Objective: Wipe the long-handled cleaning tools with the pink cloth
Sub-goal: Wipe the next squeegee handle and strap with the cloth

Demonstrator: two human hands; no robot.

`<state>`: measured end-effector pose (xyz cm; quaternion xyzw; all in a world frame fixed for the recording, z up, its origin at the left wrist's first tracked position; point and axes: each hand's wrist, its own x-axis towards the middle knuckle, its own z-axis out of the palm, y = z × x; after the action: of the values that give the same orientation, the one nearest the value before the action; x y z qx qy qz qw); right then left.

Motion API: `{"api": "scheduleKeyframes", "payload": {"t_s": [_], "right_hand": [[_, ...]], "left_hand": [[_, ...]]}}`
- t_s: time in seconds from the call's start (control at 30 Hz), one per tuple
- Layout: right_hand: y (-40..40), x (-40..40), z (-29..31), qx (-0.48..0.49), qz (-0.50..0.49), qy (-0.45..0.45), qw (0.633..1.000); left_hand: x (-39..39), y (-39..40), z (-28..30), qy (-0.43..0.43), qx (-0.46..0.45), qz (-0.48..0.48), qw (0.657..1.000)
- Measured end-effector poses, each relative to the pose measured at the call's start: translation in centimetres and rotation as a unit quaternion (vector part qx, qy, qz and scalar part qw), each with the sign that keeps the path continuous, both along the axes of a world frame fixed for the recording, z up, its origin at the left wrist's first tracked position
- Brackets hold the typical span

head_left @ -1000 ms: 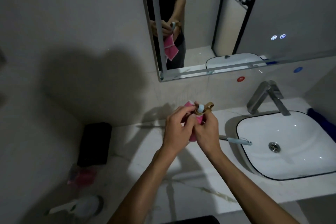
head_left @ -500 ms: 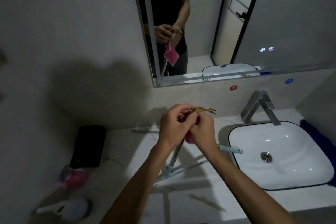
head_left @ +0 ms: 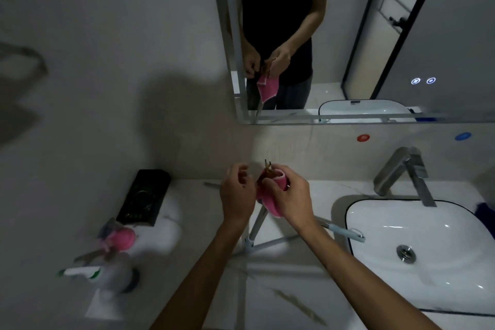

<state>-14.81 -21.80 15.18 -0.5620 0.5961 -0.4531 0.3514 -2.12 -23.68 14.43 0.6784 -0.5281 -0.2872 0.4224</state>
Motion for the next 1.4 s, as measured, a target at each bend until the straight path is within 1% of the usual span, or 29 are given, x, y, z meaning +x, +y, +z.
{"api": "scheduleKeyframes", "payload": {"t_s": [0.03, 0.07, 0.13, 0.17, 0.2, 0.3, 0.43, 0.5, 0.57, 0.67, 0.73, 0.83, 0.93, 1.17, 1.27, 1.4], "right_hand": [[0.1, 0.1, 0.1, 0.005, 0.008, -0.023, 1.000], [0.3, 0.1, 0.2, 0.012, 0.017, -0.065, 0.998], [0.5, 0.1, 0.2, 0.042, 0.040, -0.174, 0.983], [0.5, 0.0, -0.2, 0.062, 0.047, -0.204, 0.976], [0.5, -0.1, -0.7, 0.075, 0.055, -0.207, 0.974], [0.5, -0.3, -1.5, 0.074, 0.080, -0.157, 0.981], [0.5, 0.4, -3.9, 0.056, 0.084, -0.050, 0.994], [0.7, 1.4, -4.9, 0.059, 0.083, -0.023, 0.995], [0.5, 2.5, -5.1, 0.039, 0.068, -0.002, 0.997], [-0.1, 4.3, -5.0, 0.013, 0.052, 0.022, 0.998], [-0.4, 5.5, -4.8, 0.013, 0.039, 0.038, 0.998], [-0.5, 7.5, -4.2, 0.000, 0.026, 0.051, 0.998], [-0.7, 8.7, -3.7, -0.019, 0.003, 0.031, 0.999], [0.2, 11.4, -2.7, -0.082, -0.019, 0.016, 0.996], [0.5, 13.0, -3.5, -0.068, -0.005, -0.005, 0.998], [-0.3, 14.3, -5.5, -0.005, 0.072, 0.025, 0.997]], "left_hand": [[-0.2, 0.4, 0.4, 0.009, -0.042, -0.014, 0.999], [-0.4, 0.7, 0.7, 0.032, -0.063, -0.042, 0.997], [-0.8, 0.9, 1.1, 0.053, -0.070, -0.113, 0.990], [-1.0, 0.9, 1.2, 0.048, -0.072, -0.133, 0.987], [-1.0, 0.9, 1.1, 0.045, -0.076, -0.144, 0.986], [-0.9, 0.8, 0.6, 0.037, -0.082, -0.147, 0.985], [-0.2, 0.3, 0.5, 0.030, -0.074, -0.160, 0.984], [0.4, 0.2, 0.6, 0.031, -0.064, -0.168, 0.983], [1.3, 0.1, 0.5, 0.032, -0.075, -0.178, 0.981], [3.1, -0.6, 0.3, -0.010, -0.117, -0.192, 0.974], [4.4, -1.2, 0.2, -0.022, -0.109, -0.213, 0.971], [6.3, -1.6, 0.1, -0.008, -0.105, -0.236, 0.966], [7.8, -1.8, -0.1, 0.016, -0.119, -0.253, 0.960], [10.5, -1.4, 0.1, 0.105, -0.072, -0.232, 0.964], [12.1, -1.0, 0.1, 0.106, -0.066, -0.219, 0.968], [14.5, -1.5, -0.3, 0.122, -0.064, -0.174, 0.975]]}}
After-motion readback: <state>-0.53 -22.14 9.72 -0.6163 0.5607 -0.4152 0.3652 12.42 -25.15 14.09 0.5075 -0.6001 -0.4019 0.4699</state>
